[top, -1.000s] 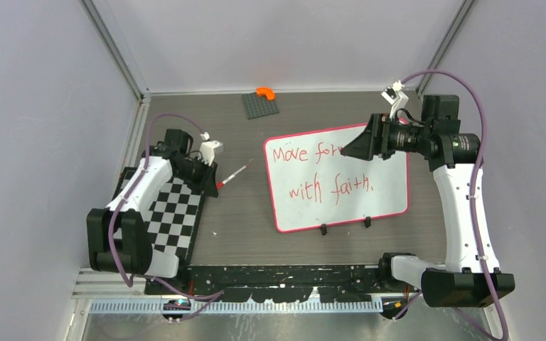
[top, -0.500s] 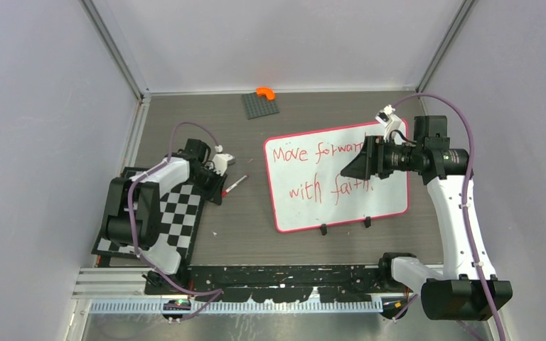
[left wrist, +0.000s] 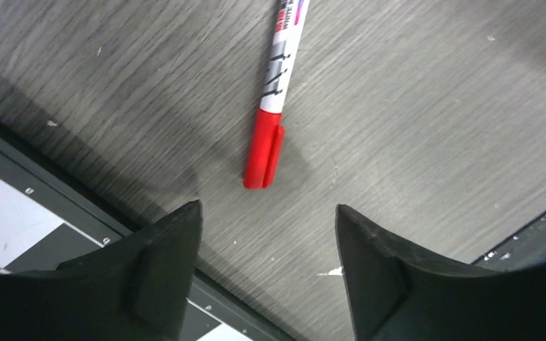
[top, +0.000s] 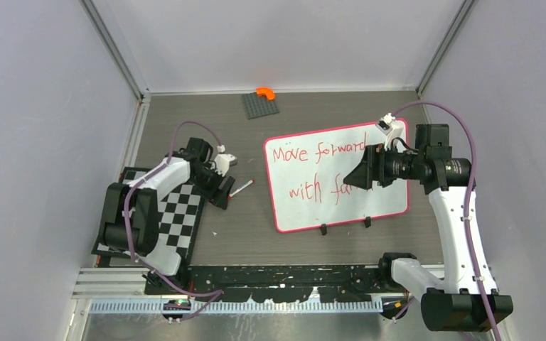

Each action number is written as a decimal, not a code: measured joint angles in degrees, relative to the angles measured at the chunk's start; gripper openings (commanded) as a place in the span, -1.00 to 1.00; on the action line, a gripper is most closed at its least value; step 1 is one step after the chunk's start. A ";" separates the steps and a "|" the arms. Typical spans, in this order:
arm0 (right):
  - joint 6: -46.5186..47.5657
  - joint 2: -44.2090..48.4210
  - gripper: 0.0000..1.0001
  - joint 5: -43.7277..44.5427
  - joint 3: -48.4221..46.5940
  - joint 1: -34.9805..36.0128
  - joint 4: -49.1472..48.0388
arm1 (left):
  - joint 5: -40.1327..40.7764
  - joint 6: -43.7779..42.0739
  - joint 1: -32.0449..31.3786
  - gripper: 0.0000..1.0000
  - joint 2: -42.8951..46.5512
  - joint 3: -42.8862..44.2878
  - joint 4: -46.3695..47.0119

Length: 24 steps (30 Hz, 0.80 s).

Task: Write a sentence on the whiteboard
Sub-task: Reset both arms

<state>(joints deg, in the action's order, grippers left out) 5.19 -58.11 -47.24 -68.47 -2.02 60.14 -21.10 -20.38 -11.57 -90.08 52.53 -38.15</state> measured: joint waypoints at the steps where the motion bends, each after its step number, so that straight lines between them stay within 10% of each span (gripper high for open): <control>1: 0.61 0.00 0.52 0.31 0.02 0.00 0.46 | -0.15 -0.20 0.00 0.69 0.37 0.52 -1.16; 10: 6.69 -6.12 0.59 4.83 -7.85 -2.21 4.74 | -5.40 0.74 5.09 0.99 3.65 19.67 -12.11; 24: 17.40 -19.23 0.60 -1.01 -21.40 -30.45 10.93 | -9.42 11.39 21.84 0.99 10.67 30.25 -13.73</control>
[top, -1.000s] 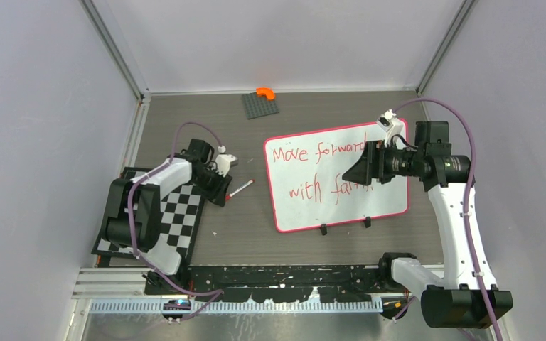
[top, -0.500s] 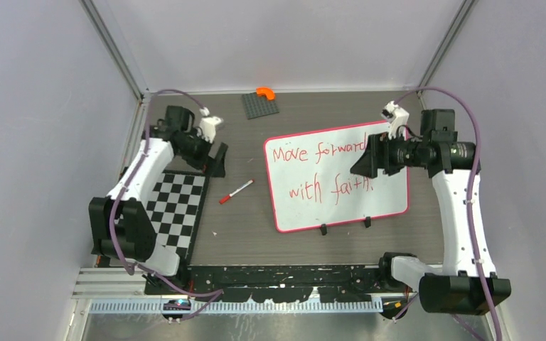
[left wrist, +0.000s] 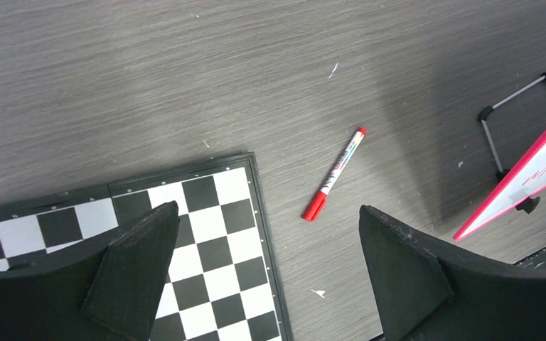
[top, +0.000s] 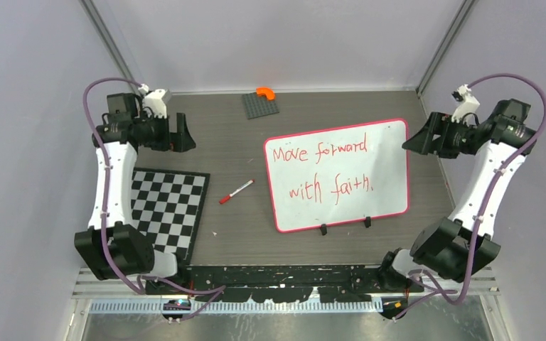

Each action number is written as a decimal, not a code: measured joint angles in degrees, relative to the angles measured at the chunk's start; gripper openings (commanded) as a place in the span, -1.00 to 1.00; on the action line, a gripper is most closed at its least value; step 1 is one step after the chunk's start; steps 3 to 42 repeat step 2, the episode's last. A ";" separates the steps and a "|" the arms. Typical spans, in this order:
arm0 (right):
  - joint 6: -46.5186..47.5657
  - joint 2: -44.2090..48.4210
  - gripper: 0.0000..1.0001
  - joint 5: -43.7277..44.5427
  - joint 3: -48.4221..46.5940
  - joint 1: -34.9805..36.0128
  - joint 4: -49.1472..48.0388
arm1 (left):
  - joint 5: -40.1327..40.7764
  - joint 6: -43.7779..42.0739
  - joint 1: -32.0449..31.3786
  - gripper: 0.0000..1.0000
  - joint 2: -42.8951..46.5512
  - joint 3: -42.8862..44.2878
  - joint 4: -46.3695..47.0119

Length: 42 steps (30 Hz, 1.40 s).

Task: Write a sentence on the whiteboard
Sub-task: Reset both arms

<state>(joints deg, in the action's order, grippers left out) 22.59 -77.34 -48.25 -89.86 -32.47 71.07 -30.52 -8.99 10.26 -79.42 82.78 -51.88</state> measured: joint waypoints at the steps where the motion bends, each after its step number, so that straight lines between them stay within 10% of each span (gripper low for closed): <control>1: 0.59 -0.92 0.60 -0.28 -0.02 -0.96 0.61 | 0.02 0.28 0.00 0.99 0.22 -0.44 0.13; 42: 1.16 -1.97 0.60 -0.50 -0.02 -1.77 1.29 | 0.04 0.79 0.00 0.99 0.37 -0.94 0.20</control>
